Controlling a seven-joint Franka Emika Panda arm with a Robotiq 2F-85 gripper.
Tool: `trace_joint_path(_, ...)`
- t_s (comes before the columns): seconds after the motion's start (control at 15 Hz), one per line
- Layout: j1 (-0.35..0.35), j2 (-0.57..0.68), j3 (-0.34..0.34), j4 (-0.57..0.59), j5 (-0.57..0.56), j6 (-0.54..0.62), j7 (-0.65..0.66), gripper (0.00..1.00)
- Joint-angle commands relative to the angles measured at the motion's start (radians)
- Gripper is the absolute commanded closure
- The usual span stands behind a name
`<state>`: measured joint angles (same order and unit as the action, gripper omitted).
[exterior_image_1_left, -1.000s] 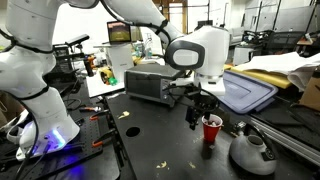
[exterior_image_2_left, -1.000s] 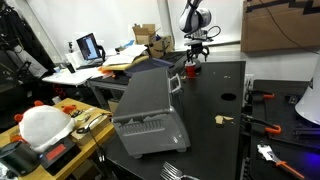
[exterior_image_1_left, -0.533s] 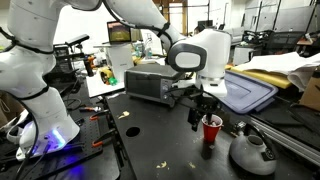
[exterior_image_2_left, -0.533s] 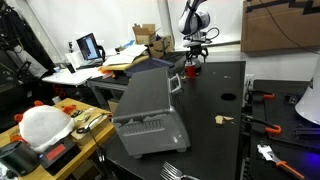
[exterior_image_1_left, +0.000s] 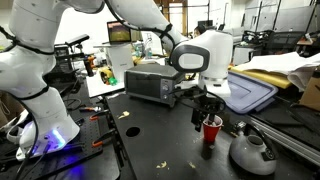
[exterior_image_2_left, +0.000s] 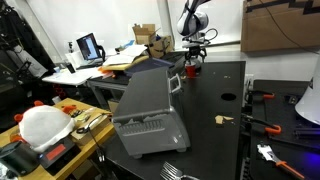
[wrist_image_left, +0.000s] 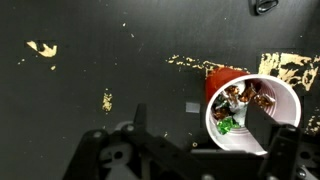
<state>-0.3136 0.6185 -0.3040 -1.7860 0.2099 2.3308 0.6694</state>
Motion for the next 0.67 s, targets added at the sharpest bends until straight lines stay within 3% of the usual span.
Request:
trace_joint_path(0.0, 0.000, 0.024, -0.002, 0.025, 0.014, 0.009, -0.006, 0.00)
trace_joint_path(0.13, -0.002, 0.035, -0.003, 0.034, 0.015, 0.008, -0.005, 0.01)
trace_joint_path(0.2, -0.002, 0.039, -0.004, 0.035, 0.015, 0.010, -0.005, 0.25)
trace_joint_path(0.33, -0.002, 0.045, -0.004, 0.039, 0.016, 0.011, -0.005, 0.27)
trace_joint_path(0.6, -0.005, 0.052, -0.001, 0.048, 0.022, 0.008, -0.008, 0.58)
